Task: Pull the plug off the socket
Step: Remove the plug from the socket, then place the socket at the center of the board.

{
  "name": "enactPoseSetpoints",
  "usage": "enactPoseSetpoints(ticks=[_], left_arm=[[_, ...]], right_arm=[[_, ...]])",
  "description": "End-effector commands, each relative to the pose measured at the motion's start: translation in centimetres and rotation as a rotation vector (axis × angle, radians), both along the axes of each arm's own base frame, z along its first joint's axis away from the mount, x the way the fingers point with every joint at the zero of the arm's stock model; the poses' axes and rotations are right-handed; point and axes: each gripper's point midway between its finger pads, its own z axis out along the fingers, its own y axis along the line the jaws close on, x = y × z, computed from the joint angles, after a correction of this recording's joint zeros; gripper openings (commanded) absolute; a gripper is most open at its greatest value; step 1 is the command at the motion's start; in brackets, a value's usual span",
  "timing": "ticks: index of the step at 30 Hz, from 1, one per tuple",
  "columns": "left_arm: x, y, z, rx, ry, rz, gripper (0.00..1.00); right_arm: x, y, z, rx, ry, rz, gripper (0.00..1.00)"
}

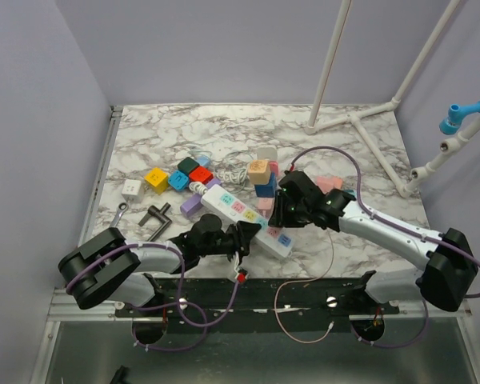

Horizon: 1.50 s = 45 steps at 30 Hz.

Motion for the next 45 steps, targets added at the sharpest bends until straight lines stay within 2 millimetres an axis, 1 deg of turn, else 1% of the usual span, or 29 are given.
enactPoseSetpoints(ticks=[1, 4, 10, 11, 14, 15, 16, 17, 18, 19, 20, 22, 23, 25, 27, 28, 29, 30, 31, 32, 33, 34, 35, 36, 38, 40, 42, 44, 45], left_arm=[[-0.1, 0.6, -0.9, 0.084, 0.014, -0.005, 0.00], [-0.4, 0.9, -1.3, 0.120, 0.053, -0.004, 0.00], [-0.4, 0.6, -1.0, 0.099, 0.038, -0.003, 0.00], [-0.4, 0.5, -1.1, 0.098, 0.043, 0.002, 0.00], [-0.5, 0.4, -1.4, 0.104, 0.052, 0.016, 0.00], [-0.4, 0.3, -1.7, 0.108, 0.054, 0.025, 0.02], [-0.4, 0.2, -1.8, 0.109, 0.053, 0.035, 0.16], [-0.3, 0.1, -2.0, 0.114, 0.058, 0.042, 0.36], [-0.2, -0.1, -2.0, 0.114, 0.065, 0.054, 0.46], [-0.1, -0.3, -1.9, 0.110, 0.076, 0.065, 0.59], [0.0, -0.5, -1.7, 0.105, 0.093, 0.080, 0.68], [0.3, -0.9, -1.2, 0.096, 0.118, 0.101, 0.93], [0.5, -1.2, -0.7, 0.082, 0.127, 0.114, 0.98], [0.9, -1.5, 0.0, 0.064, 0.159, 0.145, 0.99], [1.3, -1.7, 0.8, 0.045, 0.192, 0.183, 0.98], [1.6, -1.8, 1.4, 0.033, 0.206, 0.200, 0.98], [1.7, -1.7, 1.7, 0.029, 0.229, 0.222, 0.98], [1.9, -1.8, 2.6, 0.011, 0.254, 0.244, 0.98], [1.9, -1.7, 3.1, 0.009, 0.306, 0.273, 0.98], [2.0, -1.8, 4.3, 0.002, 0.353, 0.301, 0.99], [1.8, -1.5, 4.4, 0.025, 0.427, 0.335, 0.99], [1.6, -1.5, 5.1, 0.034, 0.490, 0.363, 0.99], [1.0, -0.8, 4.8, 0.086, 0.544, 0.387, 0.99], [0.5, -0.5, 4.9, 0.111, 0.591, 0.398, 0.98], [-0.9, 0.5, 4.7, 0.161, 0.668, 0.407, 0.98], [-2.1, 1.3, 4.7, 0.177, 0.697, 0.393, 0.98], [-3.0, 2.2, 5.0, 0.173, 0.721, 0.382, 0.98], [-3.9, 3.1, 6.2, 0.168, 0.774, 0.376, 0.99], [-4.0, 3.5, 7.2, 0.152, 0.802, 0.383, 0.98]], right_arm=[[2.8, -0.6, 3.8, 0.054, -0.178, -0.107, 0.01], [2.7, -0.6, 3.8, 0.086, -0.193, -0.117, 0.01], [3.9, -1.9, 3.8, -0.002, -0.229, -0.146, 0.01], [4.3, -2.3, 3.7, -0.013, -0.229, -0.155, 0.01], [5.4, -3.9, 2.6, -0.044, -0.205, -0.195, 0.01], [5.8, -4.6, 2.0, -0.057, -0.196, -0.209, 0.01], [6.0, -5.2, 1.2, -0.071, -0.182, -0.218, 0.01], [6.3, -5.8, 0.7, -0.080, -0.170, -0.232, 0.00], [6.5, -6.3, 0.0, -0.093, -0.157, -0.238, 0.01], [6.6, -6.8, -0.5, -0.107, -0.153, -0.248, 0.01], [6.7, -7.3, -1.2, -0.125, -0.145, -0.253, 0.01], [6.8, -8.2, -2.4, -0.159, -0.127, -0.265, 0.01], [6.8, -8.5, -3.0, -0.172, -0.120, -0.268, 0.01], [6.8, -9.2, -4.0, -0.203, -0.110, -0.281, 0.01], [6.9, -9.8, -4.6, -0.224, -0.100, -0.297, 0.01], [7.0, -10.0, -4.7, -0.232, -0.101, -0.305, 0.06], [7.3, -10.2, -4.7, -0.238, -0.103, -0.314, 0.15], [7.6, -10.4, -4.6, -0.246, -0.107, -0.324, 0.28], [7.9, -10.5, -4.3, -0.250, -0.118, -0.331, 0.37], [8.4, -10.6, -3.7, -0.249, -0.131, -0.338, 0.47], [8.9, -10.5, -3.0, -0.247, -0.150, -0.338, 0.55], [9.4, -10.3, -2.1, -0.239, -0.167, -0.337, 0.65], [9.7, -9.9, -1.3, -0.228, -0.178, -0.327, 0.71], [10.0, -9.5, -0.4, -0.209, -0.187, -0.313, 0.73], [10.2, -8.6, 0.9, -0.173, -0.196, -0.275, 0.77], [9.8, -8.0, 1.6, -0.139, -0.200, -0.244, 0.78], [9.0, -7.3, 2.0, -0.102, -0.211, -0.207, 0.78], [8.0, -6.2, 2.4, -0.093, -0.231, -0.171, 0.78], [7.5, -5.6, 2.6, -0.099, -0.241, -0.157, 0.78]])
